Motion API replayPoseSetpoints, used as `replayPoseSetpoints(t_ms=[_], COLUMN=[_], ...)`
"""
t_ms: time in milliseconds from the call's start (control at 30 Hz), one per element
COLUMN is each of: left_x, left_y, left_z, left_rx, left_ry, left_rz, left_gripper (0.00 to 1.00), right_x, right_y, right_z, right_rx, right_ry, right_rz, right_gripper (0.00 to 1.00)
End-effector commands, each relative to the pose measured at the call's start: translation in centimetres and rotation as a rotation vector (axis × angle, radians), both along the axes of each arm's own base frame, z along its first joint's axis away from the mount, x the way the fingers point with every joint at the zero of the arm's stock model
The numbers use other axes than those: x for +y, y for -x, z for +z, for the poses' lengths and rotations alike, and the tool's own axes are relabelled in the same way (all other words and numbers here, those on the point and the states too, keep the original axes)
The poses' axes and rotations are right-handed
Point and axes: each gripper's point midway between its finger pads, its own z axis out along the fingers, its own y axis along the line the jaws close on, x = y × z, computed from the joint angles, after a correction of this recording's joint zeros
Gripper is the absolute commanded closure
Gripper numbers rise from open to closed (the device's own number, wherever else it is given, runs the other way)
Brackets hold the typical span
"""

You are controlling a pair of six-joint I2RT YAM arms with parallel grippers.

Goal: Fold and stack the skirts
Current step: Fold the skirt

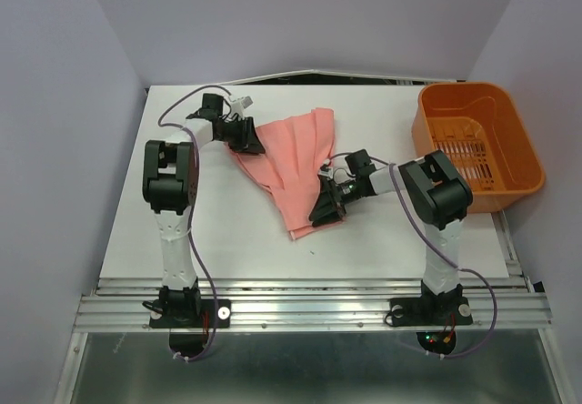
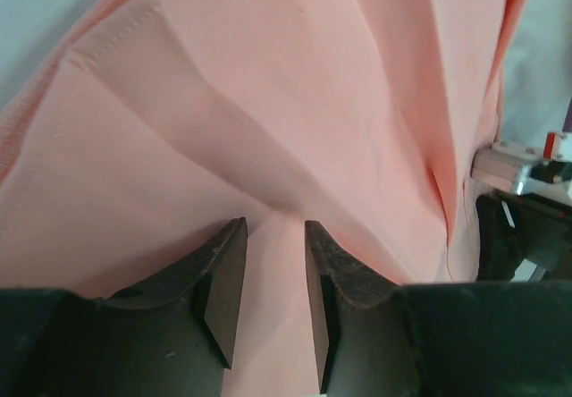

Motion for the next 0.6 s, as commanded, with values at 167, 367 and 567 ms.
replayPoseSetpoints(t_ms=[167,367,567], left_x=[-0.8,0.4,2.6], left_y=[5.0,6.4,5.9], left_z=[15.0,18.4,21.0], left_rx=[-0.282,-0.373,-0.516], left_ry=[0.165,0.212,0.131], left_rz=[-0.094,-0.022,0.025], left_gripper=[0.55,0.46,0.33], right_x=[3.7,7.8,10.8], right_y=[-7.1,-7.0,-6.0], right_z=[8.3,10.6,3.7], right_rx=[-0.285,-0.38,-0.317], right_ry=[-0.033,-0.071,-0.007], right_rz=[-0.165,-0.121,-0.058], right_gripper=[0.4,0.44,0.55])
